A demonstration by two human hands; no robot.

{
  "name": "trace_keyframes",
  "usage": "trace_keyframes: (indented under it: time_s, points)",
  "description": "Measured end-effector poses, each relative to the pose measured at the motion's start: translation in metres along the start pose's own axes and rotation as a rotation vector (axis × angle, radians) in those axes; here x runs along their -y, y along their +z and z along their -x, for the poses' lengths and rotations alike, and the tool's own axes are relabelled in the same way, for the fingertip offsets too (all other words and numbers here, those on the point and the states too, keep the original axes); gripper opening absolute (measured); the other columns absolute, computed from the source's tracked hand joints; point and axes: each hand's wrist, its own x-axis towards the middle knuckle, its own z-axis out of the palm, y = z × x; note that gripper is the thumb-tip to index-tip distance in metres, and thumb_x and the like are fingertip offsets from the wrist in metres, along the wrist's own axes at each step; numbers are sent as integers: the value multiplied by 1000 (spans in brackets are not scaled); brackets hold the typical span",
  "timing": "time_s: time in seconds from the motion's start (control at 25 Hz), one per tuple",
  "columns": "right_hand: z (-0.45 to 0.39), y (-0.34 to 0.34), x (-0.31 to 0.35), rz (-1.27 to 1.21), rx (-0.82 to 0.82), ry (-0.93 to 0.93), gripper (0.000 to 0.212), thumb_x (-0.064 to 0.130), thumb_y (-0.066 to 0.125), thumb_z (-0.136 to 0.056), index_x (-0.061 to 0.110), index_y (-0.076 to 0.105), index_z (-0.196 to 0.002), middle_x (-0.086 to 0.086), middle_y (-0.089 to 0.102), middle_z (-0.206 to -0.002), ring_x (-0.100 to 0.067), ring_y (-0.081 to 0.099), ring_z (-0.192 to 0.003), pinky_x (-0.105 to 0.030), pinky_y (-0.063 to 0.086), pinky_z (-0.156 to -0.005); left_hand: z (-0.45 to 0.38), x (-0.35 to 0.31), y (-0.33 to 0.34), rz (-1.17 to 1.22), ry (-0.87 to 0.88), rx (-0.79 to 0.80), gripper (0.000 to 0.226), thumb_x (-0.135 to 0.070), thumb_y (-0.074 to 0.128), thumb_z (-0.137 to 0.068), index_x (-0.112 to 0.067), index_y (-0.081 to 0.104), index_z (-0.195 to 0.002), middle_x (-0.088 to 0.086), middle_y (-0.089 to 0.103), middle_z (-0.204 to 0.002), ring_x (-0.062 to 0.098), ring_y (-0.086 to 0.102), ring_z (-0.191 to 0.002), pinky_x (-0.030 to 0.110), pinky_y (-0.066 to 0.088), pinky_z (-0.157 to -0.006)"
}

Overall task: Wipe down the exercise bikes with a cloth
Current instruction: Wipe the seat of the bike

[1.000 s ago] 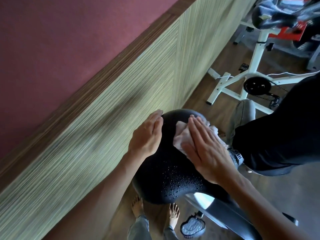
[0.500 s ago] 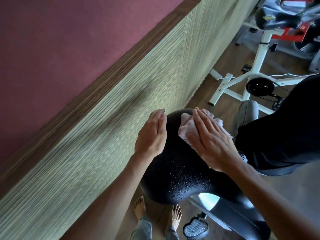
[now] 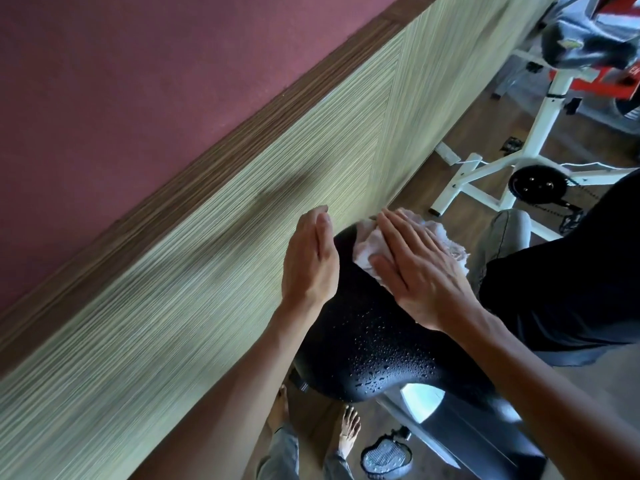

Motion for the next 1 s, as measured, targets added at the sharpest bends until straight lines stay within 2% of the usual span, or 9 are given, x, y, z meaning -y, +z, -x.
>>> trace_keyframes:
  time_s: [0.2,0.36,0.44,0.52,0.56,0.64,0.8,0.88,1.0]
  points:
    - [-53,9,8,21,-15,263,65,53,23,-107,7,40,-150,-11,44,-156,-26,31,-150,-43,23,-124,-2,-1,3,63,-9,-37,56,-44,19,-106,-15,57,-136,-1,62,-136,11,55,-126,22,39,-102]
    - [-52,9,32,41,35,38,65,51,19,-105,11,38,-153,-6,42,-157,-21,30,-151,-40,20,-125,2,-1,1,93,17,-106,56,-47,21,-104,-15,59,-132,-3,63,-130,6,56,-117,27,46,-102]
    - [-42,1,21,-214,130,-40,65,51,20,-104,19,30,-158,0,30,-165,-14,19,-154,-41,15,-127,3,-5,-4,31,81,-134,57,-48,23,-102,-13,60,-127,-1,62,-126,8,57,-112,32,49,-98]
    - [-31,-6,5,-632,75,95,59,51,31,-102,29,34,-157,3,36,-162,-14,31,-150,-45,27,-124,2,-16,-7,-186,183,-154,51,-45,29,-103,-11,59,-126,5,59,-132,13,56,-118,36,48,-103]
    - [-25,-7,-5,-729,-58,208,56,49,36,-102,30,39,-154,0,47,-154,-17,45,-142,-50,39,-116,-2,-26,-3,-315,219,-140,45,-42,34,-103,-11,59,-126,8,57,-136,16,54,-122,37,45,-107]
    - [-8,-5,-20,-638,-272,397,50,38,38,-101,21,49,-146,-5,62,-136,-23,60,-123,-52,50,-102,-8,-52,20,-561,202,9,42,-40,38,-104,-10,60,-123,13,58,-137,22,54,-124,40,40,-109]
    - [5,5,-28,-751,-349,504,46,31,36,-100,16,56,-138,2,67,-127,-9,62,-114,-38,48,-105,-11,-71,72,-1014,-9,256,65,-47,20,-104,-1,59,-129,21,64,-125,34,58,-114,50,38,-104]
    - [3,5,-27,-729,-333,509,44,28,37,-101,15,57,-138,1,66,-129,-7,60,-116,-30,46,-105,-19,-64,67,-1019,37,254,63,-49,20,-105,-5,64,-119,18,67,-118,30,61,-105,46,41,-96]
    - [5,5,-25,-616,-265,485,44,25,37,-104,14,54,-142,-8,62,-139,-21,56,-127,-34,43,-109,-23,-48,46,-899,156,273,60,-53,22,-107,-10,61,-121,14,67,-118,28,63,-102,43,46,-94]
